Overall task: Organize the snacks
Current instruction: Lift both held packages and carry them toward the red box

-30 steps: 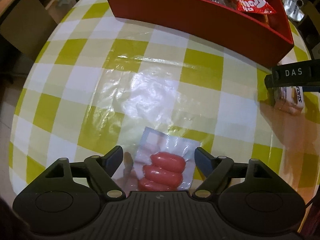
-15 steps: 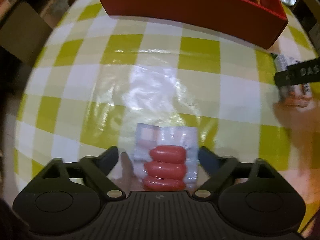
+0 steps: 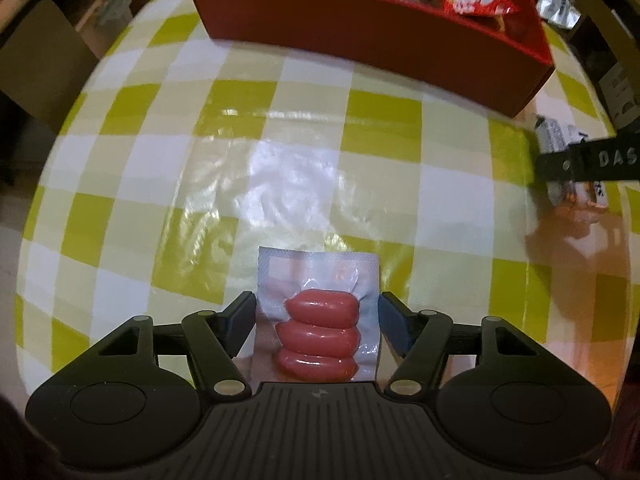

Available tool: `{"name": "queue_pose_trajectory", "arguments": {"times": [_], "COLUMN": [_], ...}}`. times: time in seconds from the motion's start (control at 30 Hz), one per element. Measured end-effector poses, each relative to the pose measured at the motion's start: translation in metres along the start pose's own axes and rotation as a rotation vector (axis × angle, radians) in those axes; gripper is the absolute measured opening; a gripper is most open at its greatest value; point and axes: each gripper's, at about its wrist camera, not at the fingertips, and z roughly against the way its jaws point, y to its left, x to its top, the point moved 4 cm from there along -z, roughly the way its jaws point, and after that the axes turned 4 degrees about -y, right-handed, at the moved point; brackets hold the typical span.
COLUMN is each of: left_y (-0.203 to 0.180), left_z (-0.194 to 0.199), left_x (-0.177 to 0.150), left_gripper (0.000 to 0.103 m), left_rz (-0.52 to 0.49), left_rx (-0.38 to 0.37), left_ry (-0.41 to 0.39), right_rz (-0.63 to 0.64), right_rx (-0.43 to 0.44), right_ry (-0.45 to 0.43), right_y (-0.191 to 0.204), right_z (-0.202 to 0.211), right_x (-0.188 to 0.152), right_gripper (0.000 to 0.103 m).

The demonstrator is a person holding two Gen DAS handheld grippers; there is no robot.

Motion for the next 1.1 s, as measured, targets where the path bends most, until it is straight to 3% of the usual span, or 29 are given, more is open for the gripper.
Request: {"name": "queue_pose_trajectory", "arguments": {"times": [0.6, 1.1], "left_y": [0.015, 0.024], "left_z": [0.015, 0.038], "left_x": [0.016, 0.041], "left_gripper": [0.072, 0.073], "left_rz": [0.024, 0.0], "left_rx": [-0.031, 0.006], "left_ry": [-0.06, -0.169], "right_rz": [0.112, 0.125], "right_rx": [-0.023, -0.004], "right_ry": [-0.004, -0.117], "right_y": [0.041, 0.068], "right_z": [0.031, 0.064], "right_x": [-0.033, -0.022], "right_gripper": [0.067, 0.067]}}
